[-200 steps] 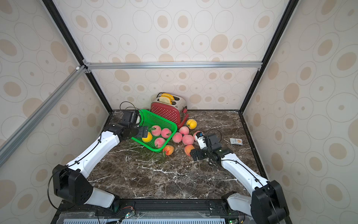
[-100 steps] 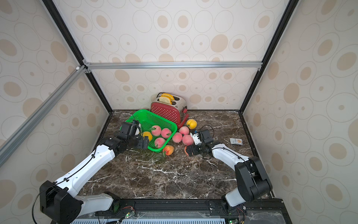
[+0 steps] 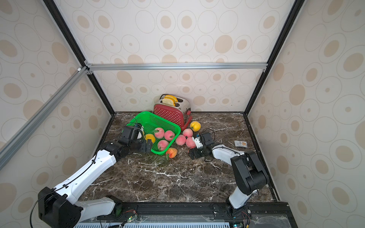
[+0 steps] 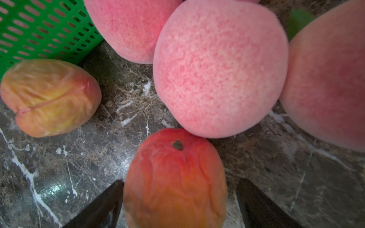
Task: Put the peaches into the basket
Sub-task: Pick up the peach from the center of the board.
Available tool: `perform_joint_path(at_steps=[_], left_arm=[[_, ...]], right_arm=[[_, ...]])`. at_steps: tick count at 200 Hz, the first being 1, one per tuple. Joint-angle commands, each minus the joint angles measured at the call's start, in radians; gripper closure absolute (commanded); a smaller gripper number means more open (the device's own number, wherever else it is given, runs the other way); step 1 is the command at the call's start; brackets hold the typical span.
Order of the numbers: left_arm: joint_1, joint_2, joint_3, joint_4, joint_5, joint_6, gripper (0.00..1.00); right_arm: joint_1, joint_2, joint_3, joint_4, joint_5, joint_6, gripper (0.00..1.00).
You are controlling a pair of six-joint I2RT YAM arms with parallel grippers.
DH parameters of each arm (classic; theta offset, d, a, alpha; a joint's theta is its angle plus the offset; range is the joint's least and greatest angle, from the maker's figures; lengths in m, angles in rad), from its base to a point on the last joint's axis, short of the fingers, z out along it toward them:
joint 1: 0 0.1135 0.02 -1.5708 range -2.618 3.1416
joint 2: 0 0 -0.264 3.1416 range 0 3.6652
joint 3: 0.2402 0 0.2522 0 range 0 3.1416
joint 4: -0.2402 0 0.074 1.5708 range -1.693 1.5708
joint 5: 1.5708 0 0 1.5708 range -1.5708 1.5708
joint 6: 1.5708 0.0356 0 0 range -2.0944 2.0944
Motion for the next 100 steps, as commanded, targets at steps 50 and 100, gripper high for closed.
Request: perform_joint_path(at_steps=[50, 100], left_arm=[[-0.006, 0.003, 0.016, 0.013, 0.008, -0.01, 0.01], [-0.006, -0.001, 0.002, 0.014, 0.017, -0.014, 0.01]], right_arm=[[0.005, 0.03, 0.025, 0.017, -0.019, 0.013, 0.27], [0.028, -0.039, 0.026, -0.032, 0.015, 0.002, 0.3]])
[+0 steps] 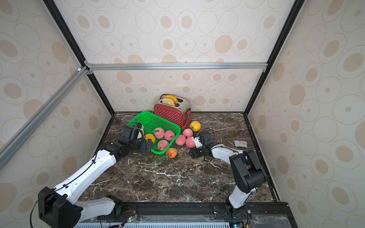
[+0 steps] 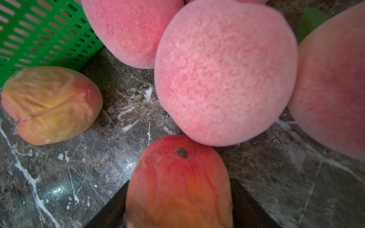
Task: Put the peaches into the basket
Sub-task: Pick up the peach from the center of the board.
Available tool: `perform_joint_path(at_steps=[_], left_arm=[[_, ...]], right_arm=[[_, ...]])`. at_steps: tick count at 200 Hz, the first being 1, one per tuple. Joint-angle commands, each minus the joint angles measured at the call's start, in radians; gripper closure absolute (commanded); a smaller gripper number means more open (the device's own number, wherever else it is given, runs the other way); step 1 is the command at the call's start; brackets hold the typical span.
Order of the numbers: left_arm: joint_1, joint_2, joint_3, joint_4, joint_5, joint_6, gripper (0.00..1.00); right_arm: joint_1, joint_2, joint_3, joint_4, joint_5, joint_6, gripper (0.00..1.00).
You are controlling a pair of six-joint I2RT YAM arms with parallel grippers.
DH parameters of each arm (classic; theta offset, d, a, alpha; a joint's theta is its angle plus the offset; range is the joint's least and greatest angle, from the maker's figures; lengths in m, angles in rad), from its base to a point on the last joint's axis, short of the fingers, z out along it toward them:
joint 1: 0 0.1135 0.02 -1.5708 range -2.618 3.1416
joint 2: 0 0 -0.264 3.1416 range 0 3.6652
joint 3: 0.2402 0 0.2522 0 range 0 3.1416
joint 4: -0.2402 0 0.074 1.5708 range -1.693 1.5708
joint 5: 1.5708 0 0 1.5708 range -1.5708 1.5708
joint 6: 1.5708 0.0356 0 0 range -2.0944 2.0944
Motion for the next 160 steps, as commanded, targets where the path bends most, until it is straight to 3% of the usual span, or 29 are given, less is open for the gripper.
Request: perform_joint_path(at_steps=[1, 68, 160], left_arm=[[-0.006, -0.001, 0.002, 0.005, 0.013, -0.014, 0.01], [-0.005, -0.016, -0.032, 0.02, 0.03, -0.026, 0.01], [-0.005, -0.038, -0.039, 0.026, 0.084, -0.031, 0.01]], right_arm=[[0.021, -0.054, 0.02, -0.044, 0.024, -0.009, 0.3], [0.103, -0.124, 0.171, -0.177, 0.092, -0.056, 0.31], [0.182, 0.05, 0.524, -0.262, 0.038, -0.112, 0.31]])
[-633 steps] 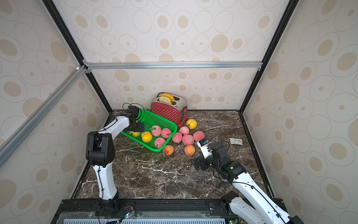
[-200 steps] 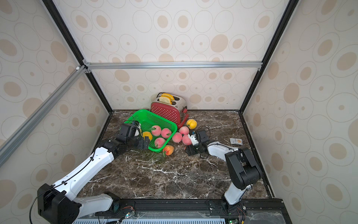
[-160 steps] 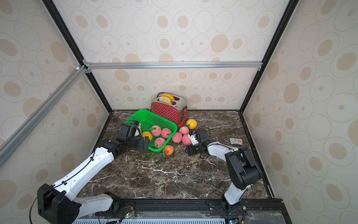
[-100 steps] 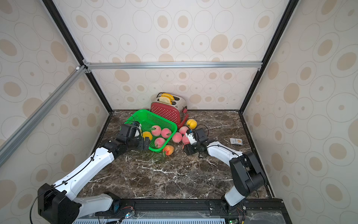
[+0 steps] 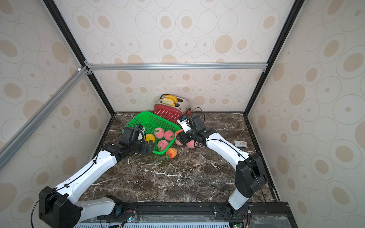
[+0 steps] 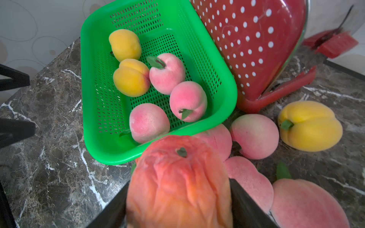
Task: Put the peaches into the basket
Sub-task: Pick up the peach from the center of the board, then place the peach in the basket.
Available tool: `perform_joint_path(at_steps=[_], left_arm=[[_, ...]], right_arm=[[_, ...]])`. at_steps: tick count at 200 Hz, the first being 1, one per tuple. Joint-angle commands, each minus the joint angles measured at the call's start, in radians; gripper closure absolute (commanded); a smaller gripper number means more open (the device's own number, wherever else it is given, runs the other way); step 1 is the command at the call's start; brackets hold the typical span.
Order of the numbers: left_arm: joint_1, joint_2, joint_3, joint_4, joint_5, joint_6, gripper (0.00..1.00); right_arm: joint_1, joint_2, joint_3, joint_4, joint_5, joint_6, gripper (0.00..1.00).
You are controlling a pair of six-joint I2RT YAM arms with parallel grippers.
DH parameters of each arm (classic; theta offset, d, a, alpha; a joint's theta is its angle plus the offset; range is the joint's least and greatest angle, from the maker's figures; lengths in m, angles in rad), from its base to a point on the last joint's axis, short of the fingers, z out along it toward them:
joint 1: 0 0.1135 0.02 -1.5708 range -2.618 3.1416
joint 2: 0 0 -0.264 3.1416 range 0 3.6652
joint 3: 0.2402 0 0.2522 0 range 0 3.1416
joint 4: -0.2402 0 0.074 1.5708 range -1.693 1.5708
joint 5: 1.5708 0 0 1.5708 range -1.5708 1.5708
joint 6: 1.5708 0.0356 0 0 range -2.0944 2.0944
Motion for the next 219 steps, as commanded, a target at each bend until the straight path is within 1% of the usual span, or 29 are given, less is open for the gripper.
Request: perform_joint_path(at_steps=[1, 45, 79, 127, 155, 190, 219], left_arm=[[-0.005, -0.035, -0.007, 0.003, 0.013, -0.01, 0.01], [-0.005, -0.066, -0.029, -0.002, 0.022, -0.013, 0.01], [-0.005, -0.069, -0.037, 0.002, 0.031, -0.006, 0.01], [-0.004, -0.053, -0.04, 0.018, 0.045, -0.01, 0.01], [-0.004, -0.054, -0.04, 0.018, 0.043, -0.009, 0.01], [-0.005, -0.061, -0.05, 0.02, 0.036, -0.006, 0.01], [-0.003, -0.054, -0.05, 0.022, 0.032, -0.003, 0.01]], right_arm=[[0.019, 0.066, 0.058, -0.038, -0.02, -0.022, 0.31], [0.029, 0.167, 0.104, 0.072, -0.066, -0.015, 0.31], [0.044, 0.221, 0.131, 0.155, -0.067, -0.046, 0.31], [0.05, 0.309, 0.209, 0.181, -0.09, -0.046, 0.3], [0.058, 0.373, 0.257, 0.166, -0.094, -0.049, 0.3], [0.067, 0.426, 0.298, 0.148, -0.07, -0.067, 0.3], [0.077, 0.472, 0.359, 0.095, -0.052, -0.094, 0.29]])
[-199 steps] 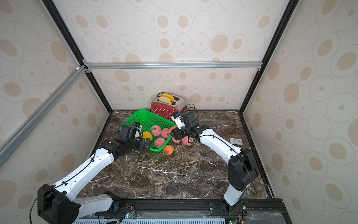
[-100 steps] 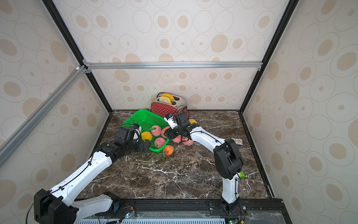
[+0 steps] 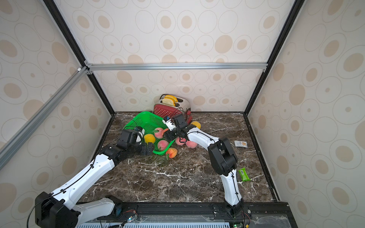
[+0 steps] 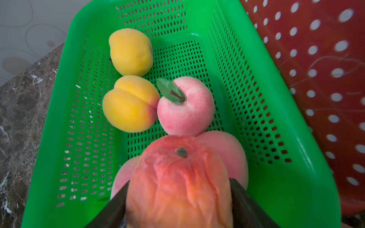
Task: Put the peaches into the basket
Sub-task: Place the peach in the basket.
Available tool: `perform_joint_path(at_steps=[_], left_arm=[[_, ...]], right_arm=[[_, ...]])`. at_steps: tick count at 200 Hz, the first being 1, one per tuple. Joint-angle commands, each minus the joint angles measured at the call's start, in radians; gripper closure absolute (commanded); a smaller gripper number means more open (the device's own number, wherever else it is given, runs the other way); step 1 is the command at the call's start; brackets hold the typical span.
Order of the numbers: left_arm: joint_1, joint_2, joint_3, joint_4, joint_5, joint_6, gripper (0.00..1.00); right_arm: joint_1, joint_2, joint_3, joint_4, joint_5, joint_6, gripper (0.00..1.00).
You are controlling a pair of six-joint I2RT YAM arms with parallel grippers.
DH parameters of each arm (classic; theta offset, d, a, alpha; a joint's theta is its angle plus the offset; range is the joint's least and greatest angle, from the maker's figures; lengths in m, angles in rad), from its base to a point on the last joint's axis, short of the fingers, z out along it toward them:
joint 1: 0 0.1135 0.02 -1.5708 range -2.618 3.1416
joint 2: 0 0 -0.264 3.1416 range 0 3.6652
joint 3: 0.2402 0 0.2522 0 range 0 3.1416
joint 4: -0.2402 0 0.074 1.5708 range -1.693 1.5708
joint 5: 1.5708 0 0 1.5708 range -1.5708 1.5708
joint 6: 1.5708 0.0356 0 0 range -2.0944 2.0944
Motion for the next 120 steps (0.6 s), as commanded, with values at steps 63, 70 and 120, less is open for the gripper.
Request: perform_joint_path(at_steps=[63, 70, 120], left_arm=[[-0.004, 0.01, 0.004, 0.024, -0.004, -0.005, 0.01], [-0.004, 0.01, 0.002, 0.024, -0.003, -0.005, 0.01], [-0.004, 0.016, 0.005, 0.028, 0.0, -0.008, 0.01]], right_arm=[[0.027, 0.049, 0.074, -0.083, 0.074, -0.063, 0.26], [0.026, 0.049, 0.073, -0.086, 0.076, -0.062, 0.26], [0.033, 0.032, 0.053, -0.089, 0.095, -0.062, 0.26]])
